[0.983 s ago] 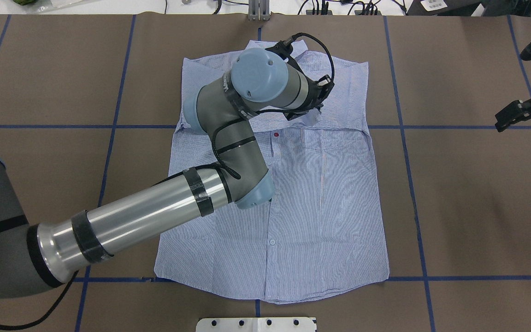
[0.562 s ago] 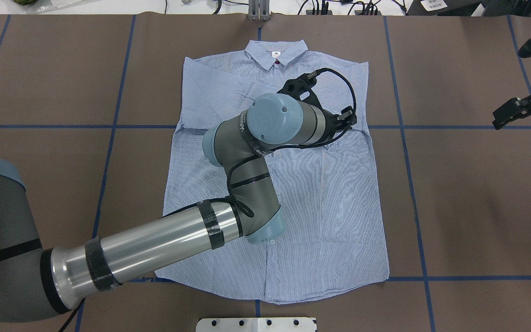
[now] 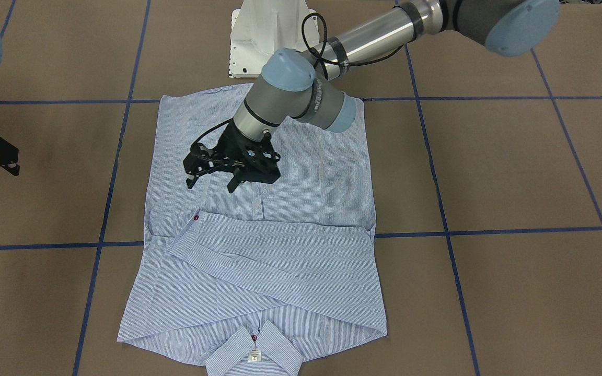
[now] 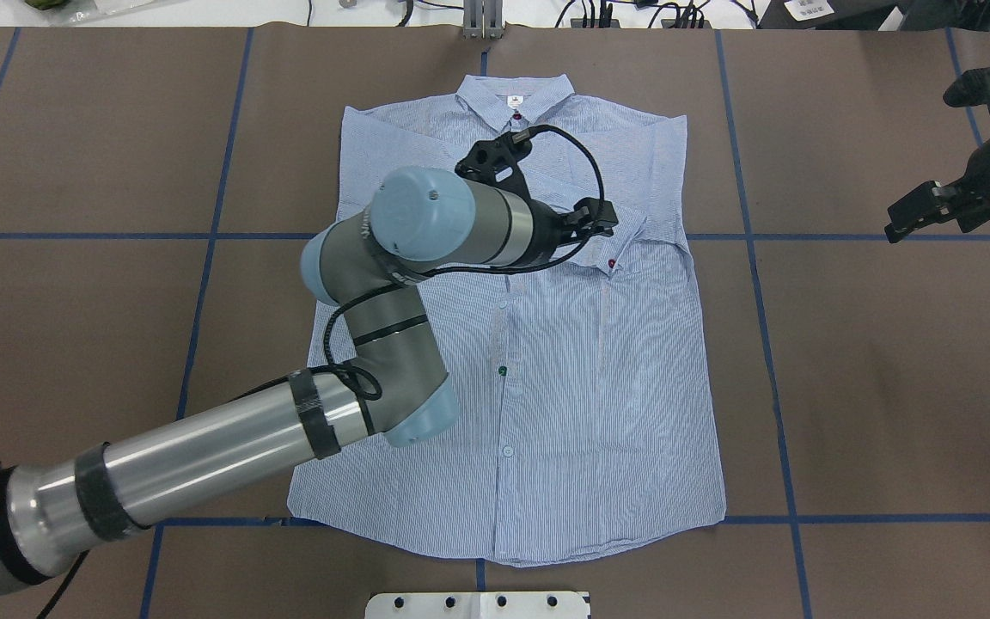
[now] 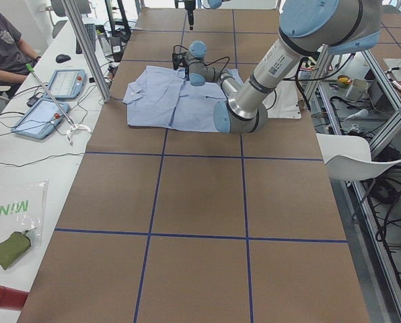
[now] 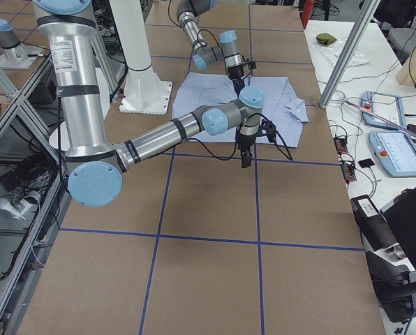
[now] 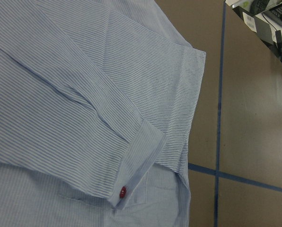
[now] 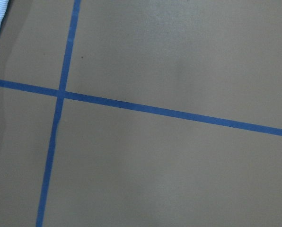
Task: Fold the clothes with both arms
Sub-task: 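Release the sleeve and move both grippers to the shirt's side edges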
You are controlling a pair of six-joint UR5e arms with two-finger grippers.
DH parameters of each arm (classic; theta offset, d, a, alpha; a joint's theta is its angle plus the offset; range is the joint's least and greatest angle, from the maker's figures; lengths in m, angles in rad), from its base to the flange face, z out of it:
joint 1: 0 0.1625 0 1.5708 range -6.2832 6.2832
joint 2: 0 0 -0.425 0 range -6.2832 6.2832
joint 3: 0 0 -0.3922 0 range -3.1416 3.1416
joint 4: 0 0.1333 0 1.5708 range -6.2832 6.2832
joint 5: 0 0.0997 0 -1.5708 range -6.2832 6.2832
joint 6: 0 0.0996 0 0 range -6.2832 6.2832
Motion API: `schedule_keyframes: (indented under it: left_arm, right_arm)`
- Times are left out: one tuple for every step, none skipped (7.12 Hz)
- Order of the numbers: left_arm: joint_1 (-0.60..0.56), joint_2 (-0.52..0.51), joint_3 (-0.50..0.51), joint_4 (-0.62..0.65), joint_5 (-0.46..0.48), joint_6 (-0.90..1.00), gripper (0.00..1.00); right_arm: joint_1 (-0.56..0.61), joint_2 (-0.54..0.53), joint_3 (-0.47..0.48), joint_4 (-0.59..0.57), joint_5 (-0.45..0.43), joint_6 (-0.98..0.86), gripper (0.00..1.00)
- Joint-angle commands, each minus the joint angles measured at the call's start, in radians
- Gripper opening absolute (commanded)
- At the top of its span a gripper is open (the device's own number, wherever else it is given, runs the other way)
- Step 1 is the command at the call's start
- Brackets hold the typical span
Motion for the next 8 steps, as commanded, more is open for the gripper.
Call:
schedule_keyframes:
  left_arm:
    - [-0.037,0.176,-0.275,0.201,-0.038,0.124,1.0]
    - [-0.044,0.24,-0.399,0.31,-0.038,0.191,1.0]
    - [-0.05,0.312,-0.493,0.346,-0.038,0.214,1.0]
    - [-0.053,0.386,-0.564,0.396,-0.038,0.246,1.0]
    - [-0.053,0.443,-0.626,0.458,-0.034,0.304,1.0]
    - [-0.055,0.498,-0.67,0.457,-0.035,0.308,1.0]
    - [-0.055,0.518,-0.686,0.457,-0.034,0.308,1.0]
    - [-0.055,0.525,-0.692,0.457,-0.032,0.308,1.0]
  right_arm:
    - [-0.162,-0.044,0.017,0.252,-0.033,0.303,1.0]
    - [-0.251,-0.07,0.064,0.268,-0.088,0.417,1.0]
    - [-0.34,-0.098,0.104,0.268,-0.145,0.5,1.0]
    - [-0.447,-0.109,0.136,0.27,-0.229,0.603,1.0]
    - [-0.554,-0.111,0.142,0.271,-0.318,0.692,1.0]
    - [-0.66,-0.111,0.144,0.273,-0.404,0.76,1.0]
    - [-0.722,-0.118,0.152,0.297,-0.426,0.81,1.0]
    - [-0.747,-0.124,0.156,0.308,-0.417,0.824,0.99]
